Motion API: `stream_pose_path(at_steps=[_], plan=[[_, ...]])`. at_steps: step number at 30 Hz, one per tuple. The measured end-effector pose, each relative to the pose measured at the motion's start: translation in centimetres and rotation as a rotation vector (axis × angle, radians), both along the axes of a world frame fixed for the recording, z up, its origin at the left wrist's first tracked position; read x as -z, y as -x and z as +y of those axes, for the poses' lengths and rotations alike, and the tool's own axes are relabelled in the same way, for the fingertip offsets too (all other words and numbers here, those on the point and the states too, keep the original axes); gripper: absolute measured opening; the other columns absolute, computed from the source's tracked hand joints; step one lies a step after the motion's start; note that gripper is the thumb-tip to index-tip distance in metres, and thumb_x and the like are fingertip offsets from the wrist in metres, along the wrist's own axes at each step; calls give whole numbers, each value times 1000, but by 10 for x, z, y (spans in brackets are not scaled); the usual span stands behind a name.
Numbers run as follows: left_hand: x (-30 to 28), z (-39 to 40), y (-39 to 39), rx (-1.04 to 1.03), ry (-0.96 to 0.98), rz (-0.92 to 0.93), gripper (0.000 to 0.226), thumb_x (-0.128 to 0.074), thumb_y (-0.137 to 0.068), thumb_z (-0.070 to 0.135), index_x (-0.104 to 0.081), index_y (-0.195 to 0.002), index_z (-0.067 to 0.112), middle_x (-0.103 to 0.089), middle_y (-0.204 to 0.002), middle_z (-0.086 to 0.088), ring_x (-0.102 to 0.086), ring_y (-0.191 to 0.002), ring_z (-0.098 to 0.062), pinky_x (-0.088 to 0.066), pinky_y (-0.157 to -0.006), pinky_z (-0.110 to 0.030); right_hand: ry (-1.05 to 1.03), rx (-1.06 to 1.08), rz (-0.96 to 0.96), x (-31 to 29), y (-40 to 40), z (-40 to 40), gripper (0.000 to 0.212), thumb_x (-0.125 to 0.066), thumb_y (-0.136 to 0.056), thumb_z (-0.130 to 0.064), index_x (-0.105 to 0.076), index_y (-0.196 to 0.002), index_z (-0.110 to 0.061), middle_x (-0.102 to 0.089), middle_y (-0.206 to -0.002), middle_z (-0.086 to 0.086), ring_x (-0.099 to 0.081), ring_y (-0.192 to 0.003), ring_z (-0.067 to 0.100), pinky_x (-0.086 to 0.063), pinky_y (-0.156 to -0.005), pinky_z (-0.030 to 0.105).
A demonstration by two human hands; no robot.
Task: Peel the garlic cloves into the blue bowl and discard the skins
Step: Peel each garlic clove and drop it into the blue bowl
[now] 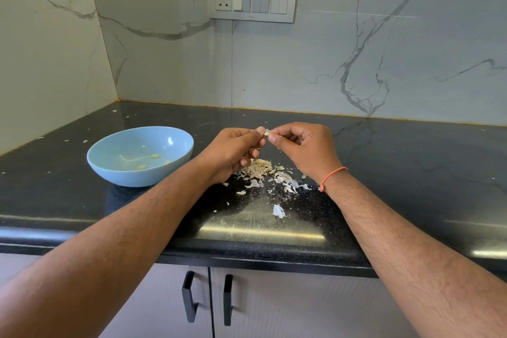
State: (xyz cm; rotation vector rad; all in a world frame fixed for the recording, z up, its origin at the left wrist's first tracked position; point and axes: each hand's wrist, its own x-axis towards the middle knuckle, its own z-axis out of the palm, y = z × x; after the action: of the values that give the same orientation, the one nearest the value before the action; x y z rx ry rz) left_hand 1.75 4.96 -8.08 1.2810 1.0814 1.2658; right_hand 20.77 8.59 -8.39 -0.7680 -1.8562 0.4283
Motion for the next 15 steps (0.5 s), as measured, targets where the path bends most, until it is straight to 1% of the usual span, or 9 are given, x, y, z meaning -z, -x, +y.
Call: stream_pose_path(at_steps=[2,4,7,9,11,13,15], plan=[[1,1,0,-3,-4,18,33,-60,-107,33,-69,-85,10,-58,-64,-3,-40,-48,-9,-32,-37,-15,28,-13,11,0,0,1,7,-84,-88,-19,-83,-93,-24,-76,-80,-16,-67,-70,0,-56,-67,20],[2,1,-2,-8,-28,45,31,-57,-108,33,-66,-92,8,-58,-73,-3,-47,-53,-9,-33,-37,-16,107,-53,30,0,0,2,8,-84,-88,-20,-82,-92,-26,-78,-82,-10,-68,-71,5,-59,-69,27],[2,0,-5,-11,-89,117,31,-51,-111,31,-62,-106,3,-55,-90,-4,-53,-59,-6,-35,-39,-17,259,-140,100,-1,0,0,10,-83,-88,-12,-80,-92,-22,-79,-85,-2,-69,-72,9,-59,-64,27],[2,-1,-5,-22,-124,198,35,-46,-113,32,-59,-112,-1,-52,-95,-5,-53,-60,-5,-37,-41,-19,333,-176,145,-3,0,-1,10,-83,-87,-9,-80,-91,-17,-80,-88,1,-71,-76,12,-59,-62,27],[1,-3,-5,-55,-158,332,37,-43,-113,34,-57,-116,0,-54,-88,-6,-51,-54,-2,-39,-43,-19,404,-203,187,-3,0,-1,10,-84,-85,-7,-80,-91,-14,-80,-91,6,-72,-77,17,-57,-60,27],[0,-4,-5,-80,-206,467,32,-41,-113,36,-57,-112,9,-56,-77,-5,-49,-46,0,-42,-45,-19,478,-221,225,-3,0,-1,11,-86,-82,-8,-80,-91,-10,-79,-91,13,-68,-74,19,-52,-55,25],[0,-4,-5,-99,-260,554,27,-40,-114,35,-55,-109,14,-56,-74,-1,-51,-46,3,-43,-49,-19,527,-223,239,-2,0,-1,12,-88,-80,-10,-81,-90,-10,-77,-87,17,-63,-71,20,-48,-51,24]])
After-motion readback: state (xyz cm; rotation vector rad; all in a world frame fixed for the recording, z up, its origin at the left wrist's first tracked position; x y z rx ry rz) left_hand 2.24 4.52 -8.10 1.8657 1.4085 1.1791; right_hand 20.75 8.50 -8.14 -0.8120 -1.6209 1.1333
